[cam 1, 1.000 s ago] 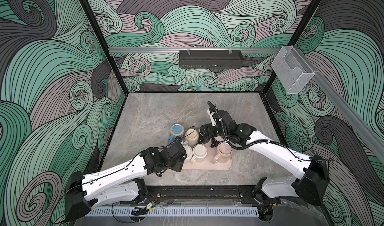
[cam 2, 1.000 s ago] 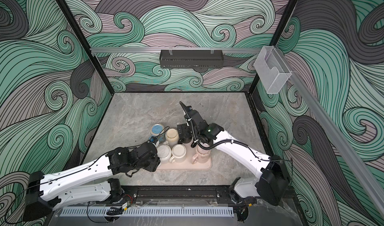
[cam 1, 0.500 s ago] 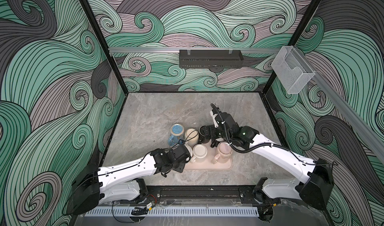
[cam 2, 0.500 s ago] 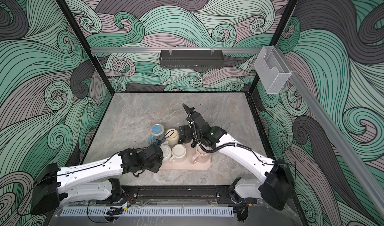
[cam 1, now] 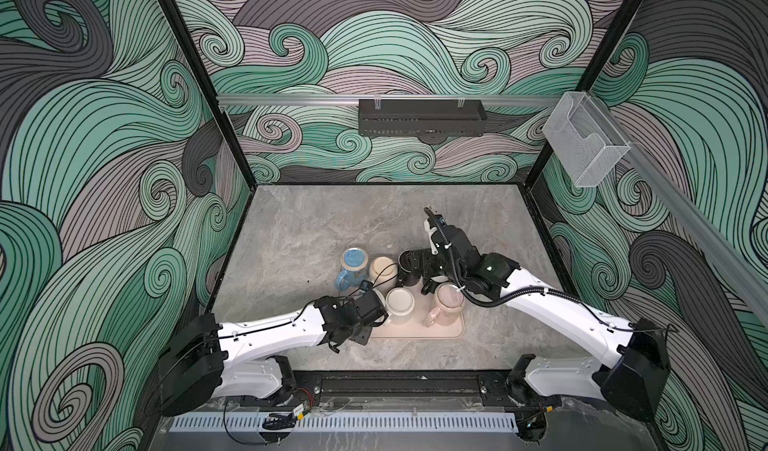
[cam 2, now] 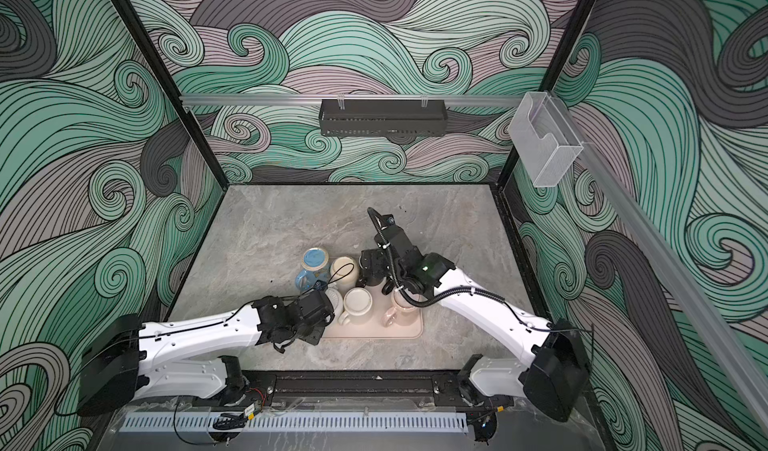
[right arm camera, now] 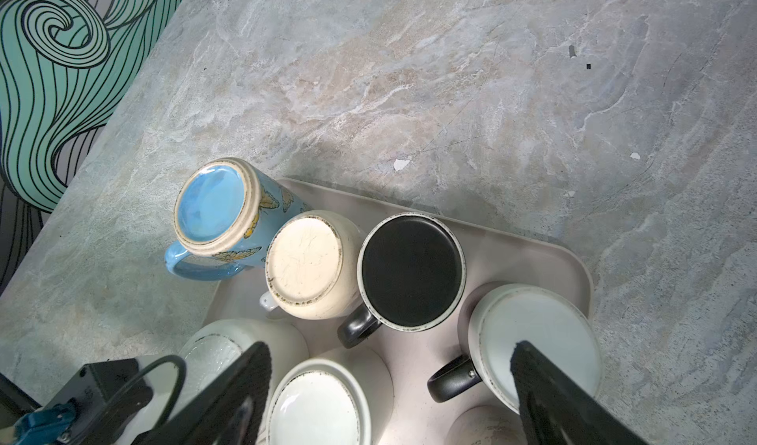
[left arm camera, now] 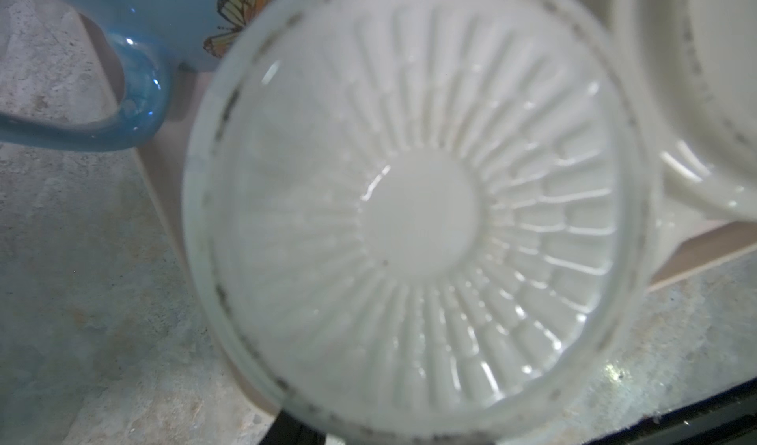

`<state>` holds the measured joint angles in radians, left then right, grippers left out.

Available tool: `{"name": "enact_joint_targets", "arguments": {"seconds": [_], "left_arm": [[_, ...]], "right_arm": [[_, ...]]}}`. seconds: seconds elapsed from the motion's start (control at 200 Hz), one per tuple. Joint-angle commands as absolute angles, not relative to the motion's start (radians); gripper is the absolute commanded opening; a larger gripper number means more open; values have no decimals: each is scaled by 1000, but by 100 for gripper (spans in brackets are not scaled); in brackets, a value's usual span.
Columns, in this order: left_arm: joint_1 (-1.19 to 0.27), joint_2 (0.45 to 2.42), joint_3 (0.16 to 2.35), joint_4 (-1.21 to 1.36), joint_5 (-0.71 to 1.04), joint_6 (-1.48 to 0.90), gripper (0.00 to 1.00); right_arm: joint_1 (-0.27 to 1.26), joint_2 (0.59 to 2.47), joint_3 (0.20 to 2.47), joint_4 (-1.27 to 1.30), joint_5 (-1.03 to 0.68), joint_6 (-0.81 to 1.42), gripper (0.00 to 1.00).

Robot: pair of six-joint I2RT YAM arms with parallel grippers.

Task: Turn the mug right side up
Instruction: 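Grasp the upside-down white ribbed-base mug by its handle with the left gripper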

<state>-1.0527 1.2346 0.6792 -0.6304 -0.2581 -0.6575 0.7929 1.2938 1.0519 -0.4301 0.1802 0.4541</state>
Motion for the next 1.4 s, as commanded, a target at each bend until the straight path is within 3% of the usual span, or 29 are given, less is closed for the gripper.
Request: {"name": "enact_joint_targets", "arguments": {"seconds": [0.0, 0.365, 0.61, 0.685, 1.396], "left_arm": [[-1057, 1235, 695, -625, -302, -671, 37], [-1057, 1231, 717, -613, -314, -670, 34], [-1057, 1242, 737, -609, -299, -651, 17], [-1057, 1250, 741, -613, -304, -650, 0], [-1058, 1158, 827, -739, -311, -551, 0]], "right_arm": [[799, 1263, 1037, -429, 203, 477, 91], [799, 1256, 1018, -410, 196, 486, 91], [799, 1269, 1014, -396, 184, 482, 90], [799, 1272, 1017, -397, 183, 480, 90], [799, 1328, 1065, -410, 168, 472, 90]]}}
